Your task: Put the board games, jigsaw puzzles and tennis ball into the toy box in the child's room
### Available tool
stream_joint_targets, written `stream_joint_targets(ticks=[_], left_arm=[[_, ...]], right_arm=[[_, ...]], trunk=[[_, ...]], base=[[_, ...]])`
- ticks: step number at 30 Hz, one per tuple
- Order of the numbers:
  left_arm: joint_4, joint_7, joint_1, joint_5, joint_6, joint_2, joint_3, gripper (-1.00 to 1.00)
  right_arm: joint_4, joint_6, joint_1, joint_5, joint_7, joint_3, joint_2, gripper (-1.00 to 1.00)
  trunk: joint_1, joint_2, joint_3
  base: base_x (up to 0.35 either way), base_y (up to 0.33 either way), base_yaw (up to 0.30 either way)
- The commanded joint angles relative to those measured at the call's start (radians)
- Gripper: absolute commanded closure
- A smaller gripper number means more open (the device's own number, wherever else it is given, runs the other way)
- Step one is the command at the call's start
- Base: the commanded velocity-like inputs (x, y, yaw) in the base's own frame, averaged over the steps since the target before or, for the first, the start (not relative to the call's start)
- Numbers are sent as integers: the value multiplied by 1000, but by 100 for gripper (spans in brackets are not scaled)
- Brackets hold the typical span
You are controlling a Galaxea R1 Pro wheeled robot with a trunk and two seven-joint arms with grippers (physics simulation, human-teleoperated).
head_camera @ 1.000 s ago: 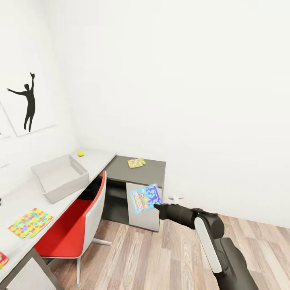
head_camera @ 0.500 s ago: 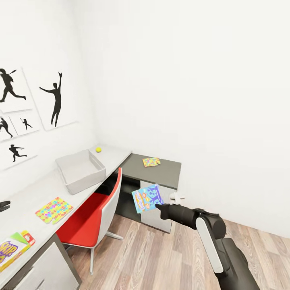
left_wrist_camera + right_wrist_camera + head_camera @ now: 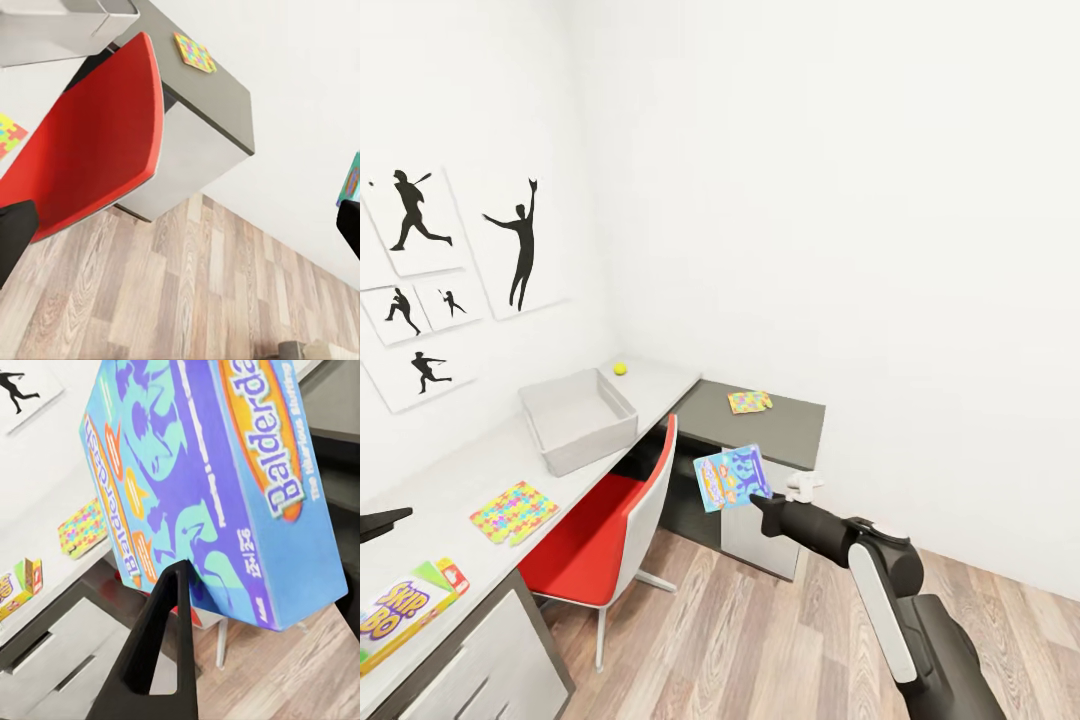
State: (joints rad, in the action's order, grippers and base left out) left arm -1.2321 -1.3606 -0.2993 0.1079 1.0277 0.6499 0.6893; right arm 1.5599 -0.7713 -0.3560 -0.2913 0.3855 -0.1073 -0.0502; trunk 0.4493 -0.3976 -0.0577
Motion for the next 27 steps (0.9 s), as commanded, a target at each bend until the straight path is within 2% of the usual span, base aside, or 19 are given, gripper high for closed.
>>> stream_joint_targets(ticks=[1,18,20,21,23,25,27], left_arm=[[0,0,-1,2,9,-1,1,-100],[0,-1,-1,4,14,-1,8,-100],[0,-2,-1,4,14,-2,7,-100],[0,-2,-1,4,14,-2,7,-100],[0,-2,-1,4,14,-2,6,-100],[0,-2,-1,4,14,-2,6,-100],[0,-2,-1,4,14,-3,6,-100]], right_arm=[[1,-6,-1,-2,4,2,0,100],[-4,-16,-12,1,0,3,-9,100],[-6,-45,-59,2,-1,9,-12,100],[-18,-102,-127,3,-4,14,-14,100],[-47,-192,-223,1,-20,19,-17,100],[-69,-242,-315,-4,-45,22,-28,100],[-101,-270,-405,-5,-68,22,-52,100]], trunk=[[1,-2,-2],[1,-2,-2],[1,-2,-2],[1,-2,-3],[1,-2,-3],[1,-2,-3],[1,-2,-3]], base=[[0,0,1],[73,0,0],[5,0,10],[2,0,139],[1,0,211],[0,0,258],[0,0,278]])
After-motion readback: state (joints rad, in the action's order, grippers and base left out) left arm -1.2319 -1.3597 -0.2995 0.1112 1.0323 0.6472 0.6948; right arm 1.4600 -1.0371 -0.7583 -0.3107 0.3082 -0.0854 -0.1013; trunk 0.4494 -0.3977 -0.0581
